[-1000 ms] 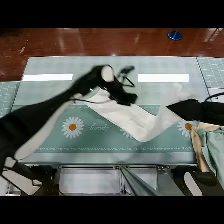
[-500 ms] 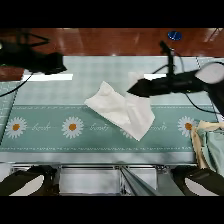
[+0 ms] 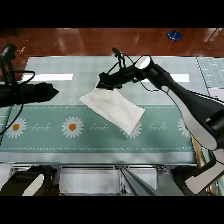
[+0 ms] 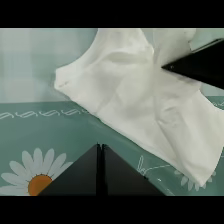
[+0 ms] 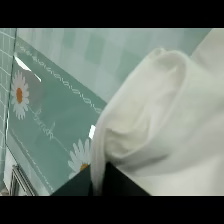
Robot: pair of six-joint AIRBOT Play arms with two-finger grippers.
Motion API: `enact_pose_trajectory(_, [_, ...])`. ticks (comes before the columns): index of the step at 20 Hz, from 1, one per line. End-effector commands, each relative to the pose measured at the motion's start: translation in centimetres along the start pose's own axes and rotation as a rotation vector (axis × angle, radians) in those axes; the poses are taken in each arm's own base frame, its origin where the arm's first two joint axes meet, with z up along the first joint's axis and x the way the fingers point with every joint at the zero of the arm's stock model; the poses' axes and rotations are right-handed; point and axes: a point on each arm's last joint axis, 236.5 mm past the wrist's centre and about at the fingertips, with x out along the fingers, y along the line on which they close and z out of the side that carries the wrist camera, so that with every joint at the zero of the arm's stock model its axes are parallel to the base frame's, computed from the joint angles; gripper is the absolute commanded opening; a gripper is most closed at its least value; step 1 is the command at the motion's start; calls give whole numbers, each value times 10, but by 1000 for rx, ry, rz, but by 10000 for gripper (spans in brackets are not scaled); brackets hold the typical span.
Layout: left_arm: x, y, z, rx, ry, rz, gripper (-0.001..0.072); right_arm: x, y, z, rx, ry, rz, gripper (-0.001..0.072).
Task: Fold the shirts.
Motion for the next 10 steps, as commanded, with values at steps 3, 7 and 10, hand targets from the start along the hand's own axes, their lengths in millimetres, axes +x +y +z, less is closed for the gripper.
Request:
enact_pose_trajectory(3, [35,7,-28,-108,64,-41,21,10,1,42,35,-97,53,415])
enact_pose_trajectory(7, [35,8,-30,-89,72,-41,21,-101,1,41,3,-14,42,413])
enact_pose_trajectory(10, [35,8,-32,-81,80,-41,21,-213,-59,-7,-72,64,-402,408])
